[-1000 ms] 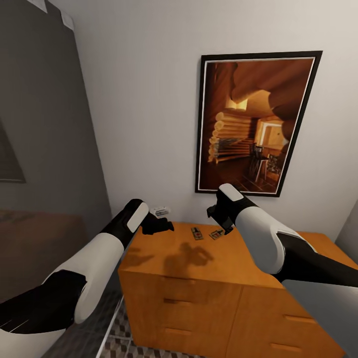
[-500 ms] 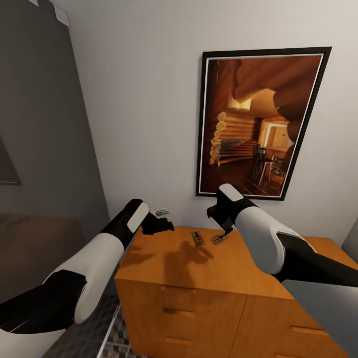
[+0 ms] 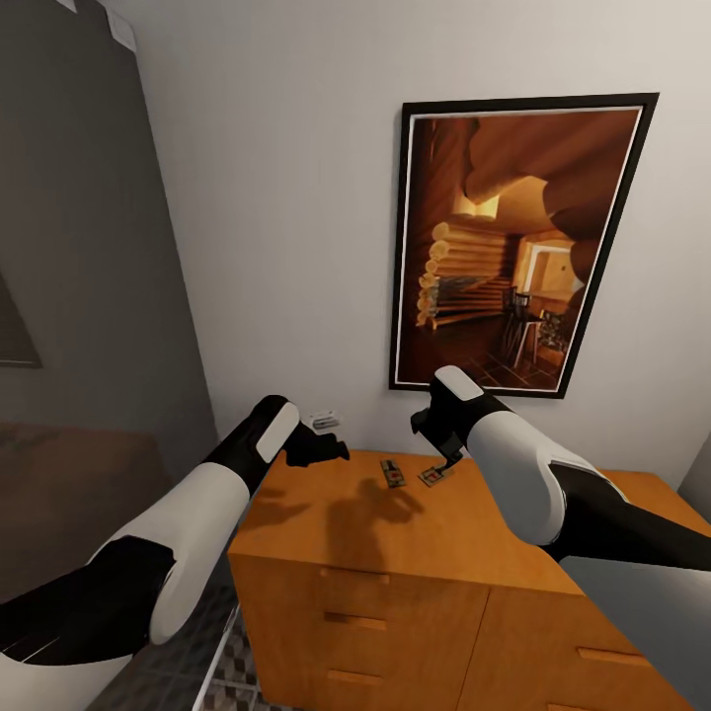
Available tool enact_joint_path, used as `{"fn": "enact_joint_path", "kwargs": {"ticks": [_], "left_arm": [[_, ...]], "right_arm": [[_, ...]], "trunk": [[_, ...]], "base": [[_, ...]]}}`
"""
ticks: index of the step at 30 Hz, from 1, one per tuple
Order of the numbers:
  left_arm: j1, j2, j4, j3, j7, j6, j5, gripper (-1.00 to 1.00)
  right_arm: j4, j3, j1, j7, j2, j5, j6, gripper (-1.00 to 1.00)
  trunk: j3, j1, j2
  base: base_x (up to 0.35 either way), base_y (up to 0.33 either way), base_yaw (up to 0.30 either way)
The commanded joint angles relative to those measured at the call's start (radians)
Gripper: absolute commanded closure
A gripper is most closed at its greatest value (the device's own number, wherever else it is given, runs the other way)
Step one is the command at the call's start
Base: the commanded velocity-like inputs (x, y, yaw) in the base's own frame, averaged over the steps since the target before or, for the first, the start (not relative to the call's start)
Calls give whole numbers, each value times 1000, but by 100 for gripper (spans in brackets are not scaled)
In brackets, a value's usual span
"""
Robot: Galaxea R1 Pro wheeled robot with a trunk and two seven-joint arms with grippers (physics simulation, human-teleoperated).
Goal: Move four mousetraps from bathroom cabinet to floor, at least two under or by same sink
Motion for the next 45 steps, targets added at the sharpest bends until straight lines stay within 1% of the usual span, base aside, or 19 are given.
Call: {"fn": "enact_joint_path", "kwargs": {"ticks": [1, 6, 7, 11, 12, 14, 15, 16, 22, 23, 29, 31, 32, 36, 41, 45], "left_arm": [[0, 1, -1, -4, 9, 2, 10, -100], [0, 0, -2, -4, -2, 4, 12, -100], [0, 1, -17, -4, -26, 6, 15, -100], [0, 4, -51, -2, -60, 8, 28, -100], [0, 5, -81, -1, -90, 9, 50, -100], [0, 6, -90, -1, -99, 9, 64, -100], [0, 6, -90, -1, -99, 9, 64, -100], [0, 7, -97, -2, -105, 9, 80, -100], [0, 10, -117, -2, -113, 9, 133, -100], [0, 10, -127, -2, -114, 9, 150, -100], [0, 11, -156, -3, -115, 8, 188, -100], [0, 11, -161, -2, -115, 8, 195, -100], [0, 11, -165, -2, -115, 8, 201, -100], [0, 10, -168, -1, -115, 8, 205, -100], [0, 10, -170, 2, -115, 8, 208, -100], [0, 10, -170, 3, -116, 8, 209, -100]], "right_arm": [[-2, 3, 0, -5, 0, -4, 9, -100], [-2, 3, 0, -5, 0, -4, 9, -100], [-2, 3, 0, -5, 0, -4, 9, -100], [-2, 3, 0, -5, 0, -5, 9, -100], [1, 3, 0, -5, 0, -5, 4, -100], [3, 2, 0, -5, 0, -5, -3, -100], [3, 2, 0, -5, 0, -5, -3, -100], [4, 2, 0, -5, -1, -5, -11, -100], [12, 1, 1, -5, -7, -5, -20, -100], [15, 1, 1, -5, -9, -5, -21, -100], [33, 1, 0, -6, -12, -5, -24, -100], [41, 0, 0, -6, -15, -5, -24, -100], [51, 0, 0, -7, -22, -5, -24, -100], [58, 0, 0, -18, -30, -5, -25, -100], [61, 0, 0, -47, -36, -6, -27, -100], [62, 0, 0, -56, -37, -6, -27, -100]], "trunk": [[0, 0, -1], [0, 0, -1], [0, 0, -1], [0, 0, -1], [0, 0, -1], [0, 0, -1], [0, 0, -1], [0, 0, -1], [0, 0, -1], [0, 0, -1], [0, 0, -1], [0, 0, -1], [0, 0, -1], [0, 0, -1], [-16, 20, -36], [-29, 35, -64]], "base": [[0, 0, 0], [0, 0, 0], [0, 0, 0], [0, 0, 0], [0, 0, 0], [0, 0, 0], [0, 0, 0], [0, 0, 0], [0, 0, 0], [0, 0, 0], [0, 0, 0], [0, 0, 0], [0, 0, 0], [0, 0, 0], [0, 0, 0], [0, 0, 0]]}}
